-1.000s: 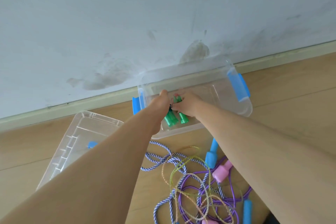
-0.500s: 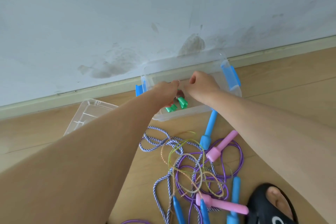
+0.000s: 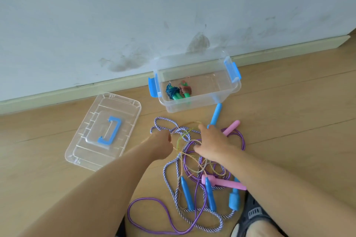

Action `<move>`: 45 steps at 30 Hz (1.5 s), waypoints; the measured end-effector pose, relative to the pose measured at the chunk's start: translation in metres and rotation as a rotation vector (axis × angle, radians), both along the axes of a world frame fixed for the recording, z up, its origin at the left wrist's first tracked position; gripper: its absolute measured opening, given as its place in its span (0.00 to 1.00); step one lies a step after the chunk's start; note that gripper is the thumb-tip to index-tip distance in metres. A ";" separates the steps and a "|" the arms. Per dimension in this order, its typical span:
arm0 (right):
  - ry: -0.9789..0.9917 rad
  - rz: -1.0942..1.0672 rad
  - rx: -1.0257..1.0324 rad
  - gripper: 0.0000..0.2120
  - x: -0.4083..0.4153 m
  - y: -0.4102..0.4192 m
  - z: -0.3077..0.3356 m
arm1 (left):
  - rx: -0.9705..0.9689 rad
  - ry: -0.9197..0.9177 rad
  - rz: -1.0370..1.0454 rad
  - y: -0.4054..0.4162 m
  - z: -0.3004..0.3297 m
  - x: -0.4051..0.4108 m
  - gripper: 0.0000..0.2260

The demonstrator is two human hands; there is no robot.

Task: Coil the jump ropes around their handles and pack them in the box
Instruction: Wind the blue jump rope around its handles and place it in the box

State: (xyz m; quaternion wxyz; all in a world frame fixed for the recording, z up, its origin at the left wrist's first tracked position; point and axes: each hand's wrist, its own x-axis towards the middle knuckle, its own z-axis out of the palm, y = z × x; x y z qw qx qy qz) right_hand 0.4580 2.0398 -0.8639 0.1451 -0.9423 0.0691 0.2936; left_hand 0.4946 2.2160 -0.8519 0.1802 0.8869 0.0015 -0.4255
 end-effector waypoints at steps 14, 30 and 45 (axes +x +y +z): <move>0.128 -0.085 0.068 0.04 -0.018 0.015 -0.025 | -0.034 0.046 -0.110 -0.006 -0.006 -0.029 0.17; 0.258 -0.162 -0.088 0.17 -0.096 0.018 -0.041 | 0.009 0.252 0.200 -0.033 -0.058 -0.113 0.24; 0.240 -0.379 0.387 0.12 -0.062 0.006 -0.022 | -0.346 0.270 0.540 -0.046 -0.043 -0.093 0.03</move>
